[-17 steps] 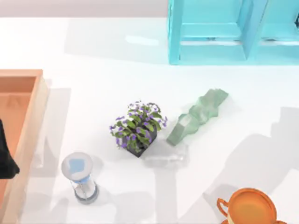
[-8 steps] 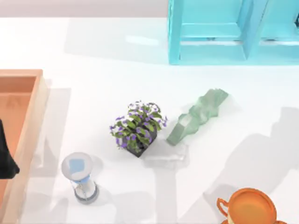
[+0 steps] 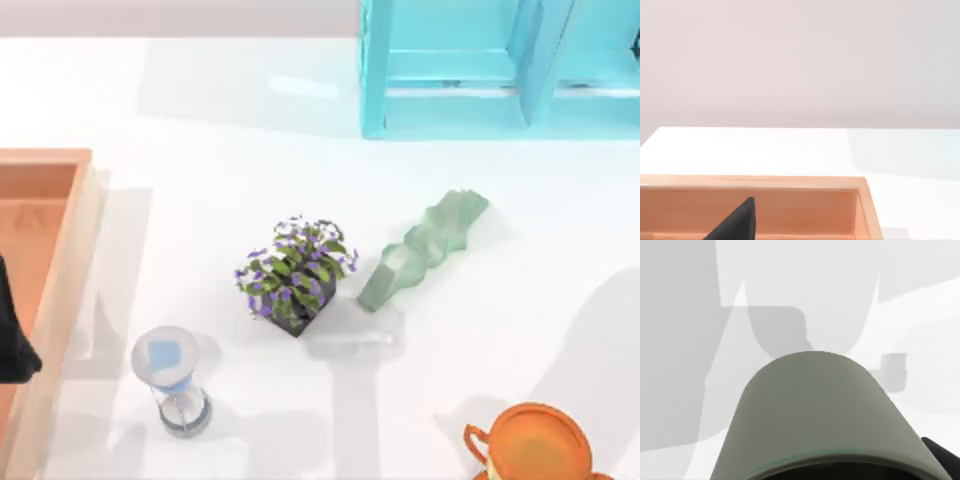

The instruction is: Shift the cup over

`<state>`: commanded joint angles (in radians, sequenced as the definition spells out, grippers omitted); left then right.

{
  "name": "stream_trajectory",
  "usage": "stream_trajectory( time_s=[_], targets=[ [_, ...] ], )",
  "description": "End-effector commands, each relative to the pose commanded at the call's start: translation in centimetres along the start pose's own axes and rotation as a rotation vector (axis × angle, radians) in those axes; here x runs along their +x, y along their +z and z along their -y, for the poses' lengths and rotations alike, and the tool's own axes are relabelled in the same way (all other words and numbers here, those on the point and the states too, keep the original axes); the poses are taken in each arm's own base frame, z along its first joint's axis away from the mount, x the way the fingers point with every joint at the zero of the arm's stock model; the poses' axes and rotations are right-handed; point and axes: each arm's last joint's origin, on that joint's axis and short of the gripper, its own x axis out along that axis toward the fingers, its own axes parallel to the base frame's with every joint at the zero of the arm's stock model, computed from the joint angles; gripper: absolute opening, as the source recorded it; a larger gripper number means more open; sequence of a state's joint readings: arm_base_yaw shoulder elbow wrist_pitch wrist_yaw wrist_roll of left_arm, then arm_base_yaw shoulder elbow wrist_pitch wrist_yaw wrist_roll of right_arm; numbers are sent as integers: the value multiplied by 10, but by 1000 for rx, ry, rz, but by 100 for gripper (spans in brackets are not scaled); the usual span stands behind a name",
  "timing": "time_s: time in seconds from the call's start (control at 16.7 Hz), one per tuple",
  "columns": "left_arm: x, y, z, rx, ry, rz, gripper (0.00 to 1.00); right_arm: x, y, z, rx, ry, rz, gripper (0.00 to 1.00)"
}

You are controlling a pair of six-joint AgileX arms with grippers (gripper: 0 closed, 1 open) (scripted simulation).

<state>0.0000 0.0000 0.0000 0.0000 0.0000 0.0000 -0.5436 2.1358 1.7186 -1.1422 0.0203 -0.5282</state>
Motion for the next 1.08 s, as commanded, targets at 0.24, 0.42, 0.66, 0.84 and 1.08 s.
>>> stream_trajectory(
  time_s=[0.24, 0.42, 0.66, 0.84, 1.08],
  targets=[
    [0, 0, 0, 0, 0, 0, 100, -25, -10, 50, 2, -23, 3, 0],
    [0, 0, 0, 0, 0, 0, 100, -30, -16, 62, 3, -26, 0, 0],
    [0, 0, 0, 0, 0, 0, 100, -30, -15, 60, 1, -30, 5, 0],
    [0, 0, 0, 0, 0, 0, 100, -11, -13, 57, -7, -29, 5, 0],
    [0, 0, 0, 0, 0, 0, 100, 29, -15, 54, 1, -28, 3, 0]
  ],
)
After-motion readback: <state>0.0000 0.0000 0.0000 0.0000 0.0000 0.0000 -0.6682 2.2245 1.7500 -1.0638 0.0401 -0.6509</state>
